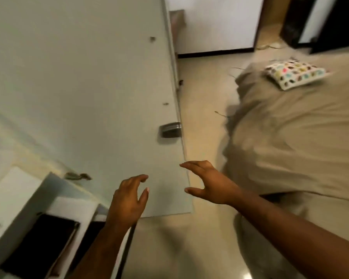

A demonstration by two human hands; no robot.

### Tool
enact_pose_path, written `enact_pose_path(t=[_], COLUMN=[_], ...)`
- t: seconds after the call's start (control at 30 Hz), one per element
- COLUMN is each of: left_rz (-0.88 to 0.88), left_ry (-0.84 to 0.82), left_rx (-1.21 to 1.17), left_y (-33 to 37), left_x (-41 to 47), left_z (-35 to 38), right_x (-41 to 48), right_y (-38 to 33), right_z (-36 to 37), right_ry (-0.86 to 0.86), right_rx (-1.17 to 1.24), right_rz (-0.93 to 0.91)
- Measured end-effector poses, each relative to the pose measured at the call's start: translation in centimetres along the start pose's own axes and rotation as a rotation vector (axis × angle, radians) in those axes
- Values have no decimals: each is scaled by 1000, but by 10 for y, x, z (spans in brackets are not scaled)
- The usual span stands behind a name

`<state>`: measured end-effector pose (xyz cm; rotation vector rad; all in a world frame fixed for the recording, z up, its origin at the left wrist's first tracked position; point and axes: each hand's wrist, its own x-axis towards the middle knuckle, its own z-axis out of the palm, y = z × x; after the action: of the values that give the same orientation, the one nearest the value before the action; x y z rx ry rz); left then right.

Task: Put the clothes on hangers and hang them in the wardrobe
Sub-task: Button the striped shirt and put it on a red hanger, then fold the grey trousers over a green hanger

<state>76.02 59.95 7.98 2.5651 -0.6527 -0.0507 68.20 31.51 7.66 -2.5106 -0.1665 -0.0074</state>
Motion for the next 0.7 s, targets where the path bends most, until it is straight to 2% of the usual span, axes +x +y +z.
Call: enact_pose_path(t=[0.33, 0.7], left_rz=[399, 867], left_ry=[-281, -499], left_rx=[-104, -95], left_y=[192, 362], left_x=[99, 209], left_z=[135, 225], right_x=[-136, -214], right_y=[139, 221], right_z=[-72, -131], right_ry=[204, 503], right_rx=[55, 50], right_rz=[489, 941])
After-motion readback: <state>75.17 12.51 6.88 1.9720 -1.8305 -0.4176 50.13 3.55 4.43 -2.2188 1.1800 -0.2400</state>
